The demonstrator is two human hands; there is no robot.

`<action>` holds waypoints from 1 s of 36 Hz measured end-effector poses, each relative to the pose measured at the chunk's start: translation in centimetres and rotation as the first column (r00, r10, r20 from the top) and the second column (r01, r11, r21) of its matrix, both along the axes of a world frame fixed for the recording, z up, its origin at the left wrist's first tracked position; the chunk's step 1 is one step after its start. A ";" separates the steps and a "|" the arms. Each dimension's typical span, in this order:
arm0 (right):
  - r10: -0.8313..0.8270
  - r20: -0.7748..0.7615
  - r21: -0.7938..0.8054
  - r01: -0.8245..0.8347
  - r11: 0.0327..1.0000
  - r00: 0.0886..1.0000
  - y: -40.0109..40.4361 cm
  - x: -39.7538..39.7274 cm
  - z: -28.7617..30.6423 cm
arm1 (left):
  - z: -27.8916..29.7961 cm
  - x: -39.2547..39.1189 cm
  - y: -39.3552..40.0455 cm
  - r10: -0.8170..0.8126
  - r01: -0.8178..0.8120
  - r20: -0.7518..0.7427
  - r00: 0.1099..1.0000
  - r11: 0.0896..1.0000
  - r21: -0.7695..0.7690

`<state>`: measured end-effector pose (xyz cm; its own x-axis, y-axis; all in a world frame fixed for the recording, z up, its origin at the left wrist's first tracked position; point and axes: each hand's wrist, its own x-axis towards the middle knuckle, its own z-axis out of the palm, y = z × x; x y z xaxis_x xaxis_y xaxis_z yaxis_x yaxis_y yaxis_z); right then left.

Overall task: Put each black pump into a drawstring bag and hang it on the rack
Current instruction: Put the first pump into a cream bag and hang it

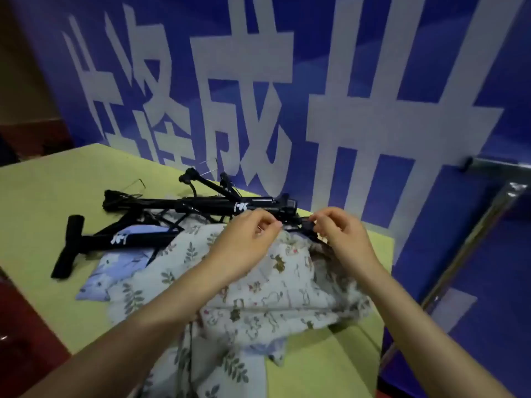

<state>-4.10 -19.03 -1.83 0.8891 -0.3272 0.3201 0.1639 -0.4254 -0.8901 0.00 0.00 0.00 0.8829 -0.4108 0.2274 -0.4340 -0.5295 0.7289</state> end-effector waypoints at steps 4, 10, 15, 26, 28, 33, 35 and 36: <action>-0.062 0.014 -0.210 0.063 0.976 0.998 -1.2 -1.7 -2.3 | -2.4 -2.3 0.1 -0.008 -0.028 0.130 0.992 0.962 0.272; -0.083 -0.033 -0.525 0.054 0.849 0.996 -1.5 -4.9 -5.0 | -5.2 -6.7 1.3 0.033 -0.106 0.238 0.971 0.948 0.301; -0.085 -0.105 -0.627 0.000 0.779 0.991 -0.8 -7.1 -4.9 | -4.3 -10.1 2.2 0.062 -0.095 0.169 0.984 0.977 0.193; 0.137 -0.170 -0.121 -0.159 0.980 0.976 1.3 -13.3 -4.6 | -2.9 -13.1 4.9 0.237 -0.361 0.514 0.824 0.920 0.154; 0.131 -0.073 0.131 -0.121 0.984 0.989 2.0 -13.5 -3.8 | -2.5 -14.2 4.7 0.281 -0.356 0.483 0.830 0.932 0.071; 0.258 0.060 0.433 -0.258 0.864 0.964 4.1 -13.8 -0.8 | -1.8 -16.5 3.2 0.107 -0.105 0.006 0.994 0.981 -0.161; 0.403 0.073 0.473 -0.387 0.791 0.912 5.2 -13.8 -0.4 | -2.1 -17.0 2.7 0.019 -0.084 -0.193 0.981 0.939 -0.332; 0.461 0.069 0.463 -0.438 0.771 0.885 5.8 -13.9 -0.3 | -2.2 -17.1 2.5 -0.013 -0.093 -0.259 0.966 0.914 -0.394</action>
